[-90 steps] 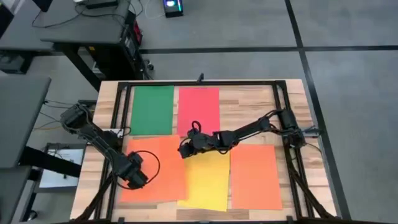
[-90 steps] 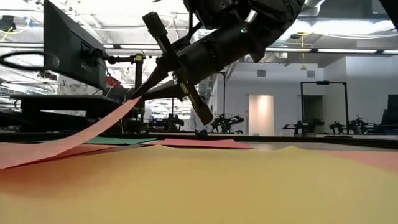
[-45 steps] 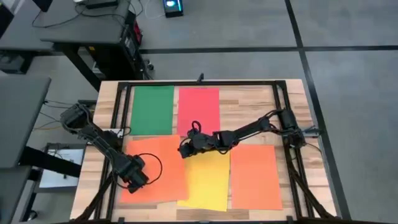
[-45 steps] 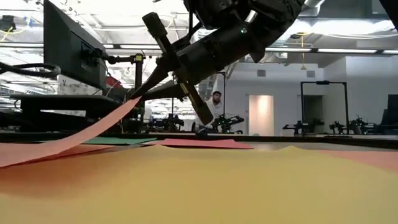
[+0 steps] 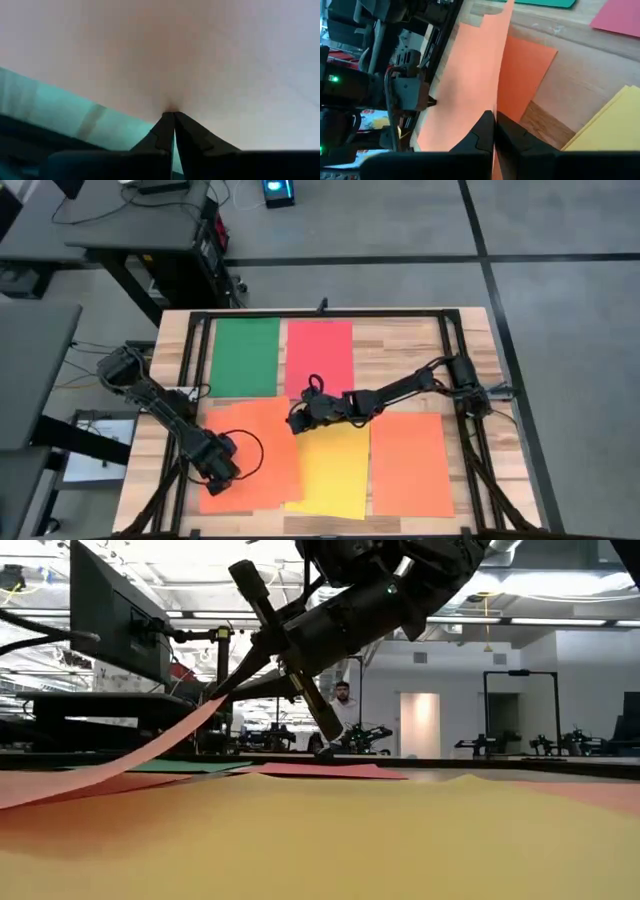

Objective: Organize paper
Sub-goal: Stack the orange paper on top of the orange paper

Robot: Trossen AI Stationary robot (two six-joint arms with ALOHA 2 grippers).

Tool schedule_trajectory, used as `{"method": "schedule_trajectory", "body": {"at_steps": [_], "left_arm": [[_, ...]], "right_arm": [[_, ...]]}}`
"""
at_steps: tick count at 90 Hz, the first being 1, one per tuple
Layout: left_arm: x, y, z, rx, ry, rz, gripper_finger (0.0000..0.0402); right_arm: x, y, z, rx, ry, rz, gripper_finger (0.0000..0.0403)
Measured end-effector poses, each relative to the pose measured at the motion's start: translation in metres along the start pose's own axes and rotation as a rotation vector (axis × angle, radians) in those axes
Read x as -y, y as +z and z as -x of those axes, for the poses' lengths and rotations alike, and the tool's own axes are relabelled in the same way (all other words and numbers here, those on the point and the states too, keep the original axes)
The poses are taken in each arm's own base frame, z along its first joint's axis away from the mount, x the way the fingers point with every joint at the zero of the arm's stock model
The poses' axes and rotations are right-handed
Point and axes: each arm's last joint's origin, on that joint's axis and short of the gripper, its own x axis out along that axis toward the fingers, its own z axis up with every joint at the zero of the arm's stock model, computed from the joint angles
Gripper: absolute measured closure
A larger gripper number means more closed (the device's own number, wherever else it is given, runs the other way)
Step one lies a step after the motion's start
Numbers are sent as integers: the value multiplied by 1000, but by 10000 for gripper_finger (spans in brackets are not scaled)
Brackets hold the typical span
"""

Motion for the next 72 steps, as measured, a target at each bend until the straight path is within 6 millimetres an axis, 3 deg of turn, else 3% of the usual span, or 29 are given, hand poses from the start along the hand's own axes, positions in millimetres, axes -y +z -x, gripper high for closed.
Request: {"method": "schedule_trajectory", "body": {"at_steps": [46,72], "left_arm": [[1,1,0,12,-5,-2,402],[1,1,0,15,-3,-1,402]], "right_arm": [[-19,-7,1,13,61,45,403],[-14,-6,1,30,-21,51,403]]}}
